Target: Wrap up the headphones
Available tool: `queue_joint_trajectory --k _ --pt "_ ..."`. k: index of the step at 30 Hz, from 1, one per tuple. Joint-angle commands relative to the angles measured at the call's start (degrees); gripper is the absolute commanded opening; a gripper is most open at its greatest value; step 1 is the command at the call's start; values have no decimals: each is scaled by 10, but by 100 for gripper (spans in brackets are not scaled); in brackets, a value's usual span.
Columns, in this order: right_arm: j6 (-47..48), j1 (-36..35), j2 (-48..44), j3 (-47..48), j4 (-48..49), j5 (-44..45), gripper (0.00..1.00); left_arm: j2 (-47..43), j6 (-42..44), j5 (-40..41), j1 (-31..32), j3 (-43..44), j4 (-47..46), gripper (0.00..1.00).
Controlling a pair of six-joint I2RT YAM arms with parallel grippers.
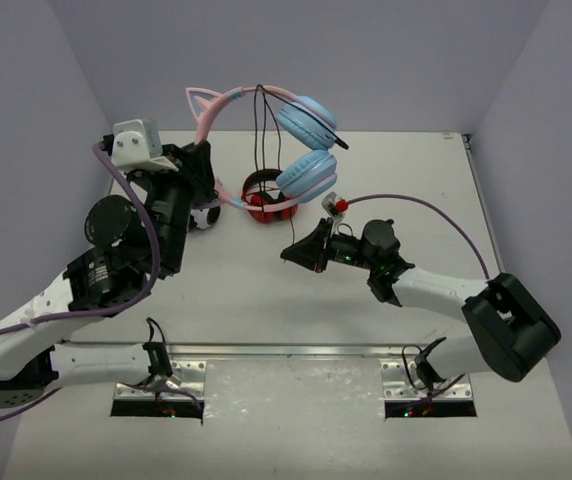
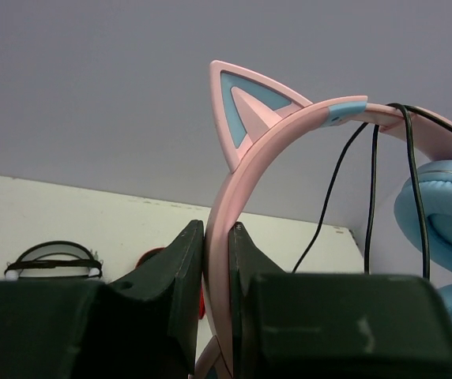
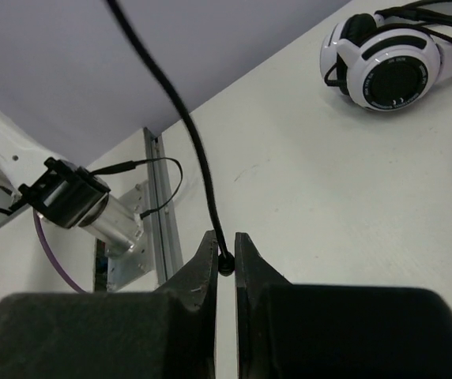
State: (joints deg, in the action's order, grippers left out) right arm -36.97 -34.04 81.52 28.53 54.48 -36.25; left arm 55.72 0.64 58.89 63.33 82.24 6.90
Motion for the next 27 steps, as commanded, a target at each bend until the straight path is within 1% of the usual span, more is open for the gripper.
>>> queue_joint_trajectory --k 1,3,5,6,7,8,11,12,13,17,19,20,21,22,24,27 --pt "64 -36 -54 0 -41 57 1 -10 18 58 5 -8 -137 0" --pt "77 -48 -72 7 -78 74 1 4 33 95 5 -4 -156 0" --pt "110 -79 -86 14 -115 110 1 18 73 120 3 -1 -191 0" --pt "133 -91 -97 18 -142 120 1 32 91 137 1 0 -225 0" --pt "139 -109 -104 17 -150 139 1 39 111 140 -12 3 -234 1" --pt "140 -116 -109 14 -150 145 1 47 110 136 -21 9 -231 0" --pt "144 -134 -136 -1 -161 162 1 94 58 124 -65 60 -150 0" --pt "150 -140 -142 -1 -164 165 1 102 39 120 -79 84 -106 0" --pt "156 -156 -150 -1 -169 169 1 109 21 115 -100 90 -97 0" --pt "182 -190 -174 8 -205 200 1 140 31 105 -141 108 -91 0" --pt "194 -211 -176 21 -233 204 1 160 7 91 -178 134 -57 1" --pt "203 -221 -174 32 -249 209 1 167 -1 73 -191 143 -20 0" --pt "209 -239 -173 36 -256 214 1 175 -21 66 -215 151 -10 1" --pt "215 -247 -172 42 -263 222 1 186 -22 61 -228 156 -7 0" --pt "222 -264 -174 47 -273 237 1 194 -34 26 -264 156 8 0" --pt "229 -281 -169 72 -307 242 1 207 -37 17 -288 133 7 0"
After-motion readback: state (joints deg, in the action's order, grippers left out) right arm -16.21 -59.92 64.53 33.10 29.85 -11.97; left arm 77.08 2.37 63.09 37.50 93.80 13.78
